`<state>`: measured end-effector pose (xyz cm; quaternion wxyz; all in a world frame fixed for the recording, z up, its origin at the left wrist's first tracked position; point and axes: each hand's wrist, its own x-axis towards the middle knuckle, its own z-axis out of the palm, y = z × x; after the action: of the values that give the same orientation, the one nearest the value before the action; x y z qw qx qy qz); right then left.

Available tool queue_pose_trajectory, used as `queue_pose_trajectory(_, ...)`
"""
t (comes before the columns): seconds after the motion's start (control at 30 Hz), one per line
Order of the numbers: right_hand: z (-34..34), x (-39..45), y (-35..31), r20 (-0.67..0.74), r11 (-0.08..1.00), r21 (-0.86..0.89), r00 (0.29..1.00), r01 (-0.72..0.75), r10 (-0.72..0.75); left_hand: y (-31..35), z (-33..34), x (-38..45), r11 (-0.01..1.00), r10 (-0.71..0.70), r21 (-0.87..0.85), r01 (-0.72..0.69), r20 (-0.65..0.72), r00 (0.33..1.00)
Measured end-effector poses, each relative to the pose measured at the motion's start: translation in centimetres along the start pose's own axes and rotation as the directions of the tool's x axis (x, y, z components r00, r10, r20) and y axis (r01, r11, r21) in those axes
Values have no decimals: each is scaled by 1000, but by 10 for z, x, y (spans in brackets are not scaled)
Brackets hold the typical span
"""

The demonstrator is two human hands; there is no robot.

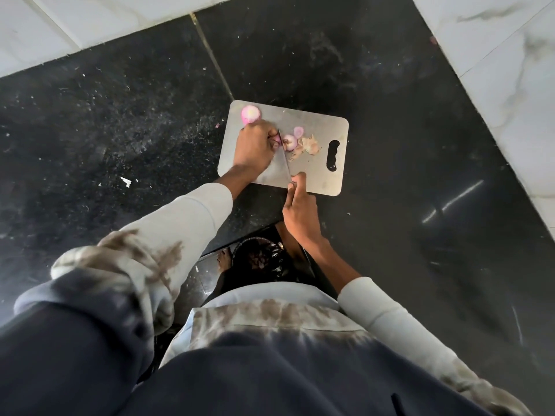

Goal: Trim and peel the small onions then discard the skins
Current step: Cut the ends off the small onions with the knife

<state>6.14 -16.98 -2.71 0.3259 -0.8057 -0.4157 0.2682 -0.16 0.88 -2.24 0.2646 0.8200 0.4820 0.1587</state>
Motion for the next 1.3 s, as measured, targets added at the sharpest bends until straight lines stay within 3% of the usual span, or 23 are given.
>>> queue_pose_trajectory(0.2,-12,-15,1,26,997,-71,999,-25,27,13,2,-1,995,-92,-44,92,-14,996)
queue_pose_trajectory(0.4,-18,-4,2,31,998,6,998,-59,59,10,-2,-1,996,-68,-42,72,89,994)
queue_pose_trajectory(0.6,-19,5,-11,20,992,79,995,-101,99,-1,-10,1,992,-125,36,122,104,987)
queue_pose_trajectory(0.77,-18,13,-19,14,987,91,991,-133,132,-13,-24,3,998,51,37,-58,171,984)
queue_pose_trajectory(0.9,-18,14,-21,8,982,118,989,-147,147,-28,-32,0,960,236,62,-273,342,910)
queue_pose_trajectory(1.07,-13,12,-22,19,969,149,980,-196,196,-26,-28,-3,912,338,103,-397,359,870)
queue_pose_trajectory(1.17,-10,12,-22,7,962,174,977,-209,211,-20,-29,0,904,345,132,-406,333,878)
queue_pose_trajectory(1.3,-8,14,-26,-3,966,165,979,-201,204,-15,-26,3,942,252,160,-294,237,938)
